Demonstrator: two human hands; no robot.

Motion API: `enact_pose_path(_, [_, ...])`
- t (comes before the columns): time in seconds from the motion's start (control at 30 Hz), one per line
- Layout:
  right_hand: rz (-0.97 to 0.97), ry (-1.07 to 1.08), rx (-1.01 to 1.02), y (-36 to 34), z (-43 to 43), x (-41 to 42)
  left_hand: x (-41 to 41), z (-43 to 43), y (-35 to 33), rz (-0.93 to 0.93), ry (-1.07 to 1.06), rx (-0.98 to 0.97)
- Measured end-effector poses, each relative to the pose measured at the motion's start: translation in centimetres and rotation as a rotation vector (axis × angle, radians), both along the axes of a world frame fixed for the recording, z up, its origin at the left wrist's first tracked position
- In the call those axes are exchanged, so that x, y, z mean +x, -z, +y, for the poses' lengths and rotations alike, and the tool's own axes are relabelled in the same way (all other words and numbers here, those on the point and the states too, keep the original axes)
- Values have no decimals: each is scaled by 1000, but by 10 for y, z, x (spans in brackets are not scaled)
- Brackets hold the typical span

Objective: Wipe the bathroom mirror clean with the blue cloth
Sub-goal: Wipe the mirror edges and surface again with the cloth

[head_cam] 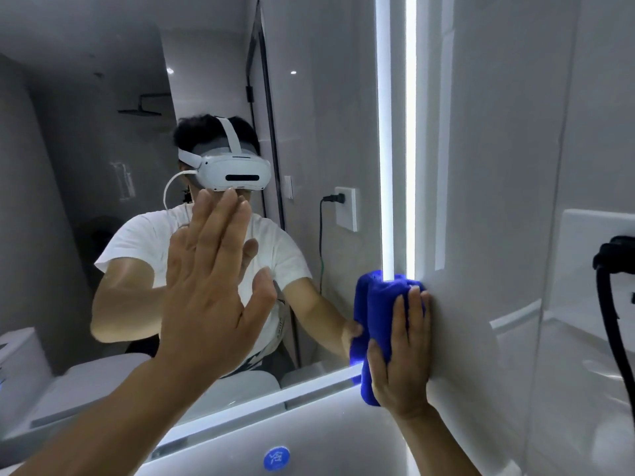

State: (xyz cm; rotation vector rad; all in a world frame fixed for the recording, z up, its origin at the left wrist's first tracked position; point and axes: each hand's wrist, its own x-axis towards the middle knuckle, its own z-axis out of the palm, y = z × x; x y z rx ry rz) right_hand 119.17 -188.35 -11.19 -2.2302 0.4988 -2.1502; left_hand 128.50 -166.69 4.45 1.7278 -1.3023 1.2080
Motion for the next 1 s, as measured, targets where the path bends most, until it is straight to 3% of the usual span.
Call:
enact_pose_path(0.33, [-103, 8, -54, -249, 2, 0, -4, 3, -11, 10, 22, 21])
enact_pose_path(0.47, [-106, -19, -55, -229, 3, 1, -9, 5, -16, 16, 29, 6])
enact_pose_path(0.67, [-20, 0, 27, -50, 10, -5, -10, -1, -24, -12, -13, 47])
enact_pose_path(0.77, [5, -4, 55, -8, 15, -7, -8, -4, -32, 7, -31, 88])
enact_pose_path(0.87, [-78, -29, 153, -52, 22, 2, -3, -1, -37, 15, -51, 101])
enact_pose_path(1.0, [-217, -20, 284, -182, 53, 34, 4, 8, -49, -10, -78, 75])
